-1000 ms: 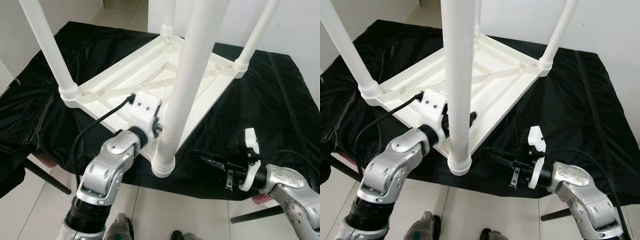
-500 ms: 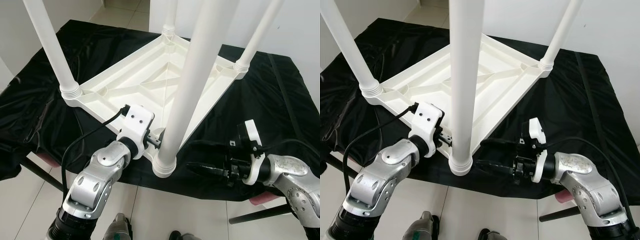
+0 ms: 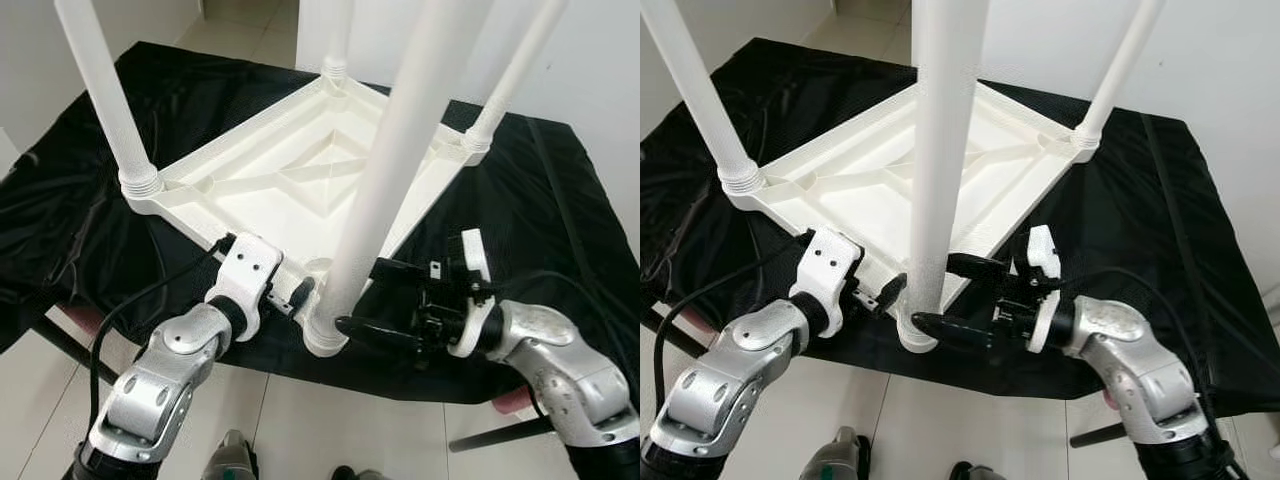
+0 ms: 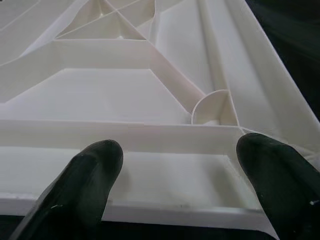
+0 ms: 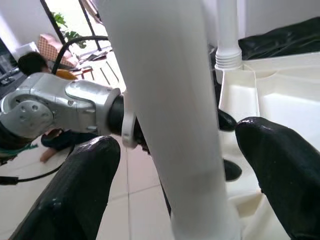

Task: Building children table

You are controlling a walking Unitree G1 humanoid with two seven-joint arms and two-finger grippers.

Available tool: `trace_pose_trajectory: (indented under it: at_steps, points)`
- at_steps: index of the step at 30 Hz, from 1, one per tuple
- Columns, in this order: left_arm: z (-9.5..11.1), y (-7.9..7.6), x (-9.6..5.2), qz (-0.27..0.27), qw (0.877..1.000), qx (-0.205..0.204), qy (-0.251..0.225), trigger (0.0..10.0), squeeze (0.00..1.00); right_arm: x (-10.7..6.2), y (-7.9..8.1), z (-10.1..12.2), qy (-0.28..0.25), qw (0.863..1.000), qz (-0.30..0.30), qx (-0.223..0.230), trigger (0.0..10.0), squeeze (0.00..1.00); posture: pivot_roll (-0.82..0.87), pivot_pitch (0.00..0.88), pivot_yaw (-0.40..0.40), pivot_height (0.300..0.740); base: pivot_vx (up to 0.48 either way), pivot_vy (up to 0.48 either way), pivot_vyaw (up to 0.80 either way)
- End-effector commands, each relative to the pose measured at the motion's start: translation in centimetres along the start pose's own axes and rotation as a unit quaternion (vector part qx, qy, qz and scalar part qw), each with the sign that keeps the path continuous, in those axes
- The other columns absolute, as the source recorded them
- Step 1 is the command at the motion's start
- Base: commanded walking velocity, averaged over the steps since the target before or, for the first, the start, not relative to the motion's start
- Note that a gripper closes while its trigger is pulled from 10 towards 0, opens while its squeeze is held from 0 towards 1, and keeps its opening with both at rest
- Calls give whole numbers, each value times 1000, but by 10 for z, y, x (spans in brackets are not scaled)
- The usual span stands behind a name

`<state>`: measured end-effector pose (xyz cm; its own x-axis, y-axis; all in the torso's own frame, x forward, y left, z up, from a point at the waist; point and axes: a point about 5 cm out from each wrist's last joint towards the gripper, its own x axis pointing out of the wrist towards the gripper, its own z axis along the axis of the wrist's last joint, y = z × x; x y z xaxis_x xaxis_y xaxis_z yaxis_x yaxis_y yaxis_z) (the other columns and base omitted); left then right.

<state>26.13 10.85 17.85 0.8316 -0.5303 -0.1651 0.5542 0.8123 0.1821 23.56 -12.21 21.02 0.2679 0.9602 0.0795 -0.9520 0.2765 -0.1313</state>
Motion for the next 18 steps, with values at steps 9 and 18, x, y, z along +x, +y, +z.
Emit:
trace_pose_trajectory:
  at_steps: [9,18]
  points:
    - [-2,-4,-2,-15,1000,-1,-1,10000,0,28,6,-15,-47,994,-94,28,10000,0,197,138,-123,740,0,0,0]
    - [-1,-6,1,-19,1000,-1,-5,10000,0,32,-3,-24,-75,971,-223,46,10000,0,182,136,-119,740,0,0,0]
